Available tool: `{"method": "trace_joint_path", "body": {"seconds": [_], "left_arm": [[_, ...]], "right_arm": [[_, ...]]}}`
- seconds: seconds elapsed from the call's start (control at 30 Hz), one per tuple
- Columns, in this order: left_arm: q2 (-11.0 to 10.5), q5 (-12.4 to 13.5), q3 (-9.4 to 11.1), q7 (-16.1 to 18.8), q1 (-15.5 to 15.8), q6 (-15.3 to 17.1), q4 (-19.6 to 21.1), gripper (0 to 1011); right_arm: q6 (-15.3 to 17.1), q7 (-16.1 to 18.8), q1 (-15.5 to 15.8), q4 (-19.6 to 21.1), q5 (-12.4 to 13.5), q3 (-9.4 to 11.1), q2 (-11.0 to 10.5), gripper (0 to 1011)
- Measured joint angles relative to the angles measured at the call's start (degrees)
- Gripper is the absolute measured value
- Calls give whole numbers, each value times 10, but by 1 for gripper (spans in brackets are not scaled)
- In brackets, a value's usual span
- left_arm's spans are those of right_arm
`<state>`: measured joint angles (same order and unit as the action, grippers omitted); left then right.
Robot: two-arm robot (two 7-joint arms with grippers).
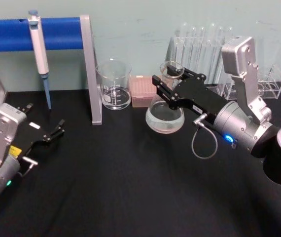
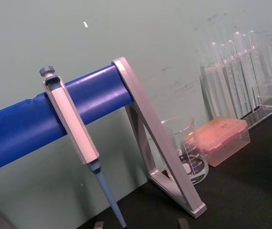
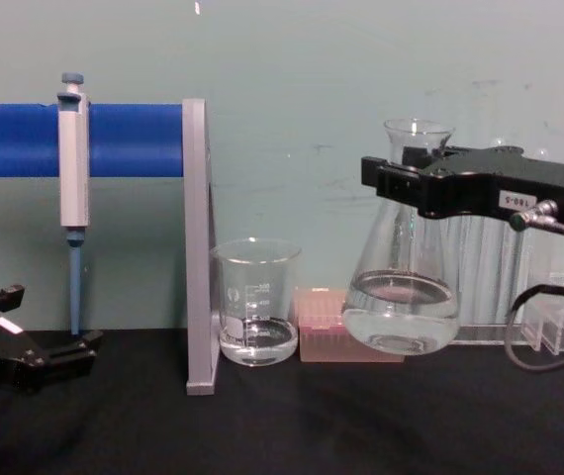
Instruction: Grasp the erlenmeyer flask with one hand, shake it three times, then place it back.
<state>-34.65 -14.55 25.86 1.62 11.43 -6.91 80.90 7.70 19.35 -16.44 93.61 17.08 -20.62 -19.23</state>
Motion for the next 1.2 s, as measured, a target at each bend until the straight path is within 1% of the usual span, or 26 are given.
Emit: {"method": "trace_joint_path", "body": {"seconds": [0.4,0.53,0.63,0.73,0.83,1.2], "left_arm": [[0,0,0,0,0,0,0,1001],[0,0,0,0,0,0,0,1001],[0,0,0,0,0,0,0,1001],[0,0,0,0,0,0,0,1001],[0,0,0,0,0,0,0,1001],[0,0,0,0,0,0,0,1001]], "right_arm": [[0,3,0,0,1,-3,-1,449],[0,8,0,1,4,-6,-1,449],[-2,19,0,1,9,-12,-1,449],[-8,38,-2,2,16,-24,-5,449],[-10,49,-4,4,21,-32,-7,449],[-26,108,-21,2,46,-78,-19,449]]}}
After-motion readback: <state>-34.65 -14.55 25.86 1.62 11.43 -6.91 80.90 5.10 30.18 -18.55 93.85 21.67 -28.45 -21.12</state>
